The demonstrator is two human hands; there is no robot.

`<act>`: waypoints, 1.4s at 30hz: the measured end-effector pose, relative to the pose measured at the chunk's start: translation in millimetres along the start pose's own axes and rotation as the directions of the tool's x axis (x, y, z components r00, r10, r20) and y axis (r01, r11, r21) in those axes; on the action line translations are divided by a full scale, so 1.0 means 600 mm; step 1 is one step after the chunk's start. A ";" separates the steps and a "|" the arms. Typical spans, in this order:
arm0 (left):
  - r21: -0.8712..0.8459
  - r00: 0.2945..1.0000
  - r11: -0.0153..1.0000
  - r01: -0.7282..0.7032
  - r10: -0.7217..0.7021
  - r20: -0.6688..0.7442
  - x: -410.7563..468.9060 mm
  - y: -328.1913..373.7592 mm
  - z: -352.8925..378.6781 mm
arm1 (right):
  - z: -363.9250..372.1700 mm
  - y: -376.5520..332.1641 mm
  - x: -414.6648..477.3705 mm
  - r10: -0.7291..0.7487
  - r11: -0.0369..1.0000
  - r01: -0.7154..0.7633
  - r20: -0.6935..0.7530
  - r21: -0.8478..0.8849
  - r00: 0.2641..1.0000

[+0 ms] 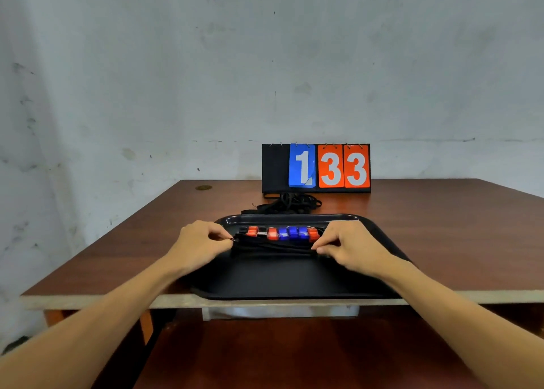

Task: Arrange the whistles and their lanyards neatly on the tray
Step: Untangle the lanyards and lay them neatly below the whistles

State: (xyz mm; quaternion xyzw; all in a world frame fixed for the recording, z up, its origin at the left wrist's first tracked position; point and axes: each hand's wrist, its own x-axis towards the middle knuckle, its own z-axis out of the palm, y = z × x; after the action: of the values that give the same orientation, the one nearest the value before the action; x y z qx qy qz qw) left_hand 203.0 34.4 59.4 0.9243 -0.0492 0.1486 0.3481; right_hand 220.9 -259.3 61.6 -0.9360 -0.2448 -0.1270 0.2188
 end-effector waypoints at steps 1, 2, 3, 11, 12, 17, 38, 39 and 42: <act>-0.047 1.000 0.999 0.016 -0.017 -0.018 0.001 -0.005 0.004 | 0.003 0.003 0.002 -0.013 0.999 0.012 -0.013 -0.032 1.000; -0.091 0.999 0.996 0.027 -0.030 -0.027 0.001 -0.009 0.008 | 0.005 0.005 0.004 -0.026 0.998 0.024 -0.025 -0.061 0.999; -0.110 0.999 0.994 0.023 -0.026 -0.026 0.002 -0.013 0.009 | 0.007 0.007 0.004 -0.033 0.997 0.030 -0.037 -0.076 0.999; -0.126 1.000 0.992 -0.012 0.010 -0.015 0.005 -0.025 0.009 | 0.021 0.004 0.005 -0.067 0.982 0.051 -0.079 -0.179 0.995; -0.131 1.000 0.991 -0.015 0.013 -0.016 0.006 -0.025 0.009 | 0.021 0.005 0.005 -0.074 0.978 0.055 -0.091 -0.201 0.993; -0.160 1.000 0.987 -0.001 0.002 0.006 0.006 -0.019 0.008 | 0.020 0.010 0.005 -0.070 0.981 0.050 -0.103 -0.187 0.992; -0.251 0.939 0.934 0.254 -0.300 -0.166 0.070 -0.087 -0.018 | 0.058 -0.126 0.194 -0.067 0.980 0.064 -0.011 -0.187 0.998; -0.279 0.934 0.929 0.244 -0.302 -0.189 0.072 -0.094 -0.019 | 0.066 -0.127 0.212 -0.061 0.983 0.064 0.027 -0.173 0.998; -0.323 0.939 0.921 0.219 -0.289 -0.186 0.074 -0.091 -0.016 | 0.082 -0.128 0.257 -0.020 0.991 0.034 0.111 -0.128 0.994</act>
State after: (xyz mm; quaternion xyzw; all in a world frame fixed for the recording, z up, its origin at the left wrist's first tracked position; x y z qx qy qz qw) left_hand 253.7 82.8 45.7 0.8364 0.0907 0.1987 0.5027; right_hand 318.5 -113.8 98.6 -0.9504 -0.2601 -0.0942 0.1420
